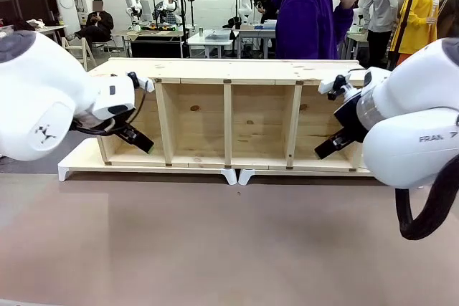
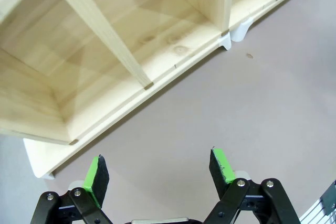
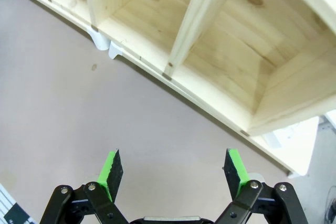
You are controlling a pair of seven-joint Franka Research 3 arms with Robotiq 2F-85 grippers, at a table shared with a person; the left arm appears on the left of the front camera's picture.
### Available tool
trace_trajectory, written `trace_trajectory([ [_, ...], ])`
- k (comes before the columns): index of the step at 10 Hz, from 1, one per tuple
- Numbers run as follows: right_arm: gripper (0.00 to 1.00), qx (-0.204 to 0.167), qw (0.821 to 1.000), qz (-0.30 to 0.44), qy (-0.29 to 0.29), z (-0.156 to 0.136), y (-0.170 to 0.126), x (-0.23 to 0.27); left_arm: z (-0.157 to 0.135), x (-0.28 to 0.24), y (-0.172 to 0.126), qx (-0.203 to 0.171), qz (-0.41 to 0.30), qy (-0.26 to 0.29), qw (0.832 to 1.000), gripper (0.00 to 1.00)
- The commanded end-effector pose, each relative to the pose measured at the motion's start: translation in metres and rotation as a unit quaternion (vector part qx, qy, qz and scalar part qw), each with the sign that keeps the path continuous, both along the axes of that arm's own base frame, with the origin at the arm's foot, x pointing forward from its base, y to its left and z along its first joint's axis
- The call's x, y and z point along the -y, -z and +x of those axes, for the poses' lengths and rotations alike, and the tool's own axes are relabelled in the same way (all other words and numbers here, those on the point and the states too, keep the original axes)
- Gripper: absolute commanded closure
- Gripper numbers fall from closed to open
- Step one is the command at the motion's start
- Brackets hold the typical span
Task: Perform cable management.
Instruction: When the cord part of the Power Cable appears at the lower middle area of the table and stops, grasp the cord part of the Power Cable.
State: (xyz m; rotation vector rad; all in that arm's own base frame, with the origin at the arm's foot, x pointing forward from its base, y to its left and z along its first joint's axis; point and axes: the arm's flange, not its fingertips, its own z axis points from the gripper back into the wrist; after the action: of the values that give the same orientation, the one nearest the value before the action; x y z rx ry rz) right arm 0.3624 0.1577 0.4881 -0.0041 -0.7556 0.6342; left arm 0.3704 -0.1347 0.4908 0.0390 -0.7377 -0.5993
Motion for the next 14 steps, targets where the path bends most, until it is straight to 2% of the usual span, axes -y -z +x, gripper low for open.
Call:
trace_trajectory([
  [1, 0.00, 0.014, 0.999, -0.006, 0.029, -0.097, 0.032, 0.041, -0.106, -0.041, 0.049, 0.014, 0.010, -0.025, 1.000, 0.00],
  [4, 0.00, 0.034, 0.997, -0.003, 0.064, -0.136, 0.025, 0.066, -0.150, -0.060, 0.043, 0.052, 0.000, -0.059, 0.997, 0.00],
  [6, 0.00, 0.047, 0.996, 0.009, 0.079, -0.153, 0.025, 0.080, -0.179, -0.076, 0.042, 0.086, -0.021, -0.084, 0.993, 0.00],
  [7, 0.00, 0.048, 0.995, 0.017, 0.084, -0.158, 0.028, 0.083, -0.189, -0.083, 0.045, 0.092, -0.029, -0.097, 0.991, 0.00],
  [8, 0.00, 0.049, 0.995, 0.024, 0.088, -0.161, 0.030, 0.086, -0.197, -0.090, 0.048, 0.099, -0.041, -0.106, 0.989, 0.00],
  [10, 0.00, 0.046, 0.995, 0.020, 0.092, -0.161, 0.036, 0.082, -0.194, -0.095, 0.058, 0.087, -0.054, -0.129, 0.986, 0.00],
  [11, 0.00, 0.045, 0.994, 0.021, 0.100, -0.159, 0.037, 0.080, -0.085, -0.051, -0.120, 0.088, -0.041, -0.093, 0.991, 0.00],
  [12, 0.00, 0.043, 0.995, 0.020, 0.083, -0.083, -0.105, 0.049, -0.085, -0.051, -0.120, 0.088, -0.041, -0.093, 0.991, 0.00],
  [14, 0.00, 0.043, 0.995, 0.020, 0.083, -0.083, -0.105, 0.049, -0.085, -0.051, -0.120, 0.088, -0.041, -0.093, 0.991, 0.00],
])
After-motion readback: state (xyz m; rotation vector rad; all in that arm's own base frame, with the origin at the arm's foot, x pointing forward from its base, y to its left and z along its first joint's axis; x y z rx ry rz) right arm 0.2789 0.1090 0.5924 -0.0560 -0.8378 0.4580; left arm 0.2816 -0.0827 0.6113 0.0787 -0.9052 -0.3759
